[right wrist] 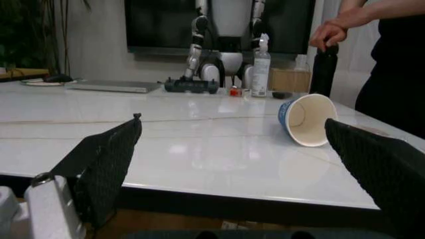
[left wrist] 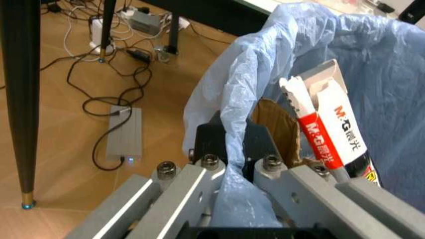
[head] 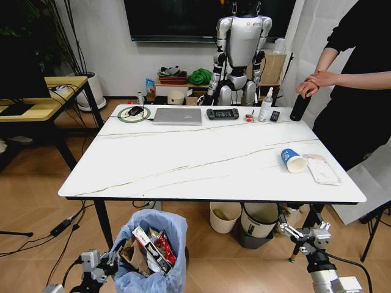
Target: Pick up the trash bin and place the trash from the table into it.
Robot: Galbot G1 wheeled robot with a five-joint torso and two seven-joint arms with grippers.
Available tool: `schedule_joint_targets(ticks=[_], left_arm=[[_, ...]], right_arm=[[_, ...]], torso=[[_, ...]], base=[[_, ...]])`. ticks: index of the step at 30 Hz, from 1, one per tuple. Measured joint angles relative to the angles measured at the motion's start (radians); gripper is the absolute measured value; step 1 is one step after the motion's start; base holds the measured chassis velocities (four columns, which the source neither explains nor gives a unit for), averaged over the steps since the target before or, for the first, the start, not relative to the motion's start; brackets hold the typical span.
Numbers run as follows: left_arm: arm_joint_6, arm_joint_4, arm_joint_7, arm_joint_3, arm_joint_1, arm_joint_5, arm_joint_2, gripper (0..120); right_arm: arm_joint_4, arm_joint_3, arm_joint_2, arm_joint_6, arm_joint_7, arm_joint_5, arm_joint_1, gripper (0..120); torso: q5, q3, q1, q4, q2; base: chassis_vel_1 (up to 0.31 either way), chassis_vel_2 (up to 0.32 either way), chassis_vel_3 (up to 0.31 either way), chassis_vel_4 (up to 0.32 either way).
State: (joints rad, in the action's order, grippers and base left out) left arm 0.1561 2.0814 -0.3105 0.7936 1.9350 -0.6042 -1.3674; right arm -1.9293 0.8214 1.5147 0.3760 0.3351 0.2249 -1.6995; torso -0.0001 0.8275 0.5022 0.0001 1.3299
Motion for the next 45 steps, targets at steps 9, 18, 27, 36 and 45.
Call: schedule_joint_targets(ticks=[9,18,27,36,45], left_arm=[[-0.011,-0.01,0.0,0.004,-0.004,0.007,-0.043,0],[-0.015,-0.012,-0.001,0.007,-0.003,0.0,-0.046,0],[-0.014,-0.016,-0.003,0.001,-0.004,0.0,-0.049,0],[-0.014,-0.016,-0.005,0.001,-0.003,0.001,-0.053,0],[-0.014,-0.015,-0.005,0.0,-0.003,0.002,-0.057,0]], right_arm=[[0.039,-0.029,0.019,0.007,0.022,0.026,0.034,100],[0.056,-0.024,0.045,0.009,0.038,0.057,0.062,100],[0.056,-0.017,0.042,0.011,0.046,0.074,0.059,100],[0.057,-0.023,0.042,0.013,0.048,0.078,0.063,100],[0.057,-0.02,0.035,0.012,0.05,0.089,0.064,100]], torso=[[0.0001,0.0,0.0,0.0,0.0],[0.0,0.0,0.0,0.0,0.0],[0.0,0.0,0.0,-0.0001,0.0],[0.0,0.0,0.0,-0.0001,0.0],[0.0,0.0,0.0,-0.0001,0.0]], base=[[0.0,0.0,0.0,0.0],[0.0,0.0,0.0,0.0],[-0.093,-0.096,0.082,0.084],[-0.088,-0.077,0.089,0.082],[-0.076,-0.071,0.068,0.072]])
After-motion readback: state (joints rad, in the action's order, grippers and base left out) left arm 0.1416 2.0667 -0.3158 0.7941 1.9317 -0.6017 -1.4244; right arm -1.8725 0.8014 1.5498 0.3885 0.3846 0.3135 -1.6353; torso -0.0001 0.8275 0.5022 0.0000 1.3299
